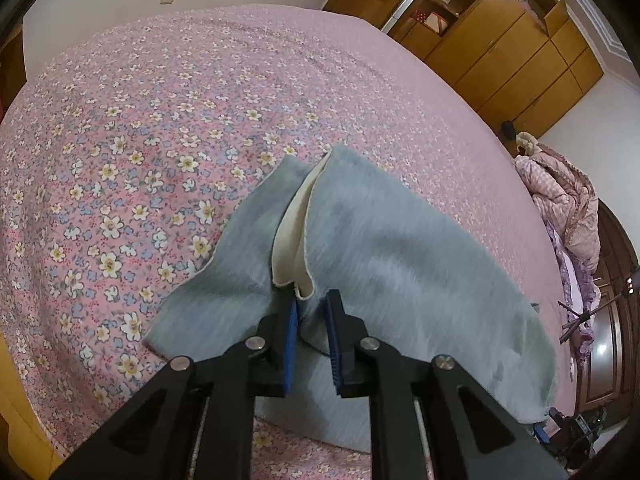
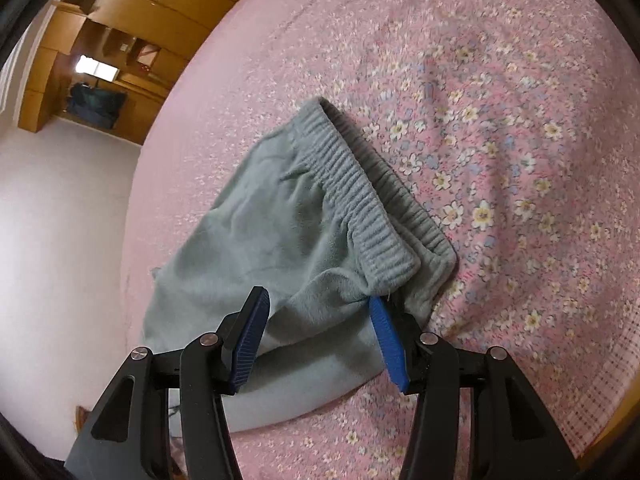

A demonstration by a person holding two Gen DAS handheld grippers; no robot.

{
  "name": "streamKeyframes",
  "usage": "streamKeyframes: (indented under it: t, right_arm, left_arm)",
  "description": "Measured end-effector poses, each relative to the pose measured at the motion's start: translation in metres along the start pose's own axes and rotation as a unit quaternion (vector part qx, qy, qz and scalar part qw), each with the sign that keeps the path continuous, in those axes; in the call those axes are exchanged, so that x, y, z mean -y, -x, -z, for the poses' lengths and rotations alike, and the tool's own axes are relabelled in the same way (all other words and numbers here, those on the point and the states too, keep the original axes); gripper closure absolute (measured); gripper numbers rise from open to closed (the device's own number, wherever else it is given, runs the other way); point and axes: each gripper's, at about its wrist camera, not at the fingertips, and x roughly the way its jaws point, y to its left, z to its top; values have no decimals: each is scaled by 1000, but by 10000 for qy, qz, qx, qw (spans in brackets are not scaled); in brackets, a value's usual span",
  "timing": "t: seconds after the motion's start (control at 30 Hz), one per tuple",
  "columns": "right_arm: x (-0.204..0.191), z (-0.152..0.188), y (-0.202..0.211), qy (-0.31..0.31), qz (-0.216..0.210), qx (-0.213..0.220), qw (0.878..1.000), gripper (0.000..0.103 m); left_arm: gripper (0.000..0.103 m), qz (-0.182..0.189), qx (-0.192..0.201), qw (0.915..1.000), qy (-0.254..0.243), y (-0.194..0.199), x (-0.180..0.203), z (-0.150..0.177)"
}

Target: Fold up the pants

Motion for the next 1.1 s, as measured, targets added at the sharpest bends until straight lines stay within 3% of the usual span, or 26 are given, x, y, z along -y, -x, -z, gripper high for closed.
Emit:
streamKeyframes:
  t: [0.2, 0.4, 0.57, 0.73, 0.87, 0.93, 1.0, 1.1]
  right_arm:
    - [-14, 1, -13, -67, -44, 49, 10000, 50]
    - [9, -5, -1, -458, -157, -65, 9988, 50]
    - [11, -13, 9, -355, -230, 114, 9990, 51]
    - [18, -30, 13, -553, -364, 83, 9978, 53]
    - [18, -33, 19, -363, -361, 186, 9985, 55]
    - [14, -33, 19, -294, -369, 204, 9987, 61]
    - [14, -33, 19, -212, -338, 217, 9990, 77]
    - [4, -31, 18, -67, -359, 183, 9992, 91]
  left_arm:
    - [97, 148, 256, 9995, -105, 24, 8, -1]
    - [97, 408, 365, 9984, -138, 54, 14, -10]
    - [97, 453, 513, 9972, -294, 72, 28, -15]
    - [97, 360, 522, 9972, -393, 68, 31, -14]
    - [97, 344, 402, 9980, -349, 59, 26, -9]
    - [97, 324, 360, 9983, -339, 54, 22, -7]
    - [97, 320, 301, 9986, -282, 49, 18, -6]
    - [97, 436, 224, 9984, -299, 47, 16, -6]
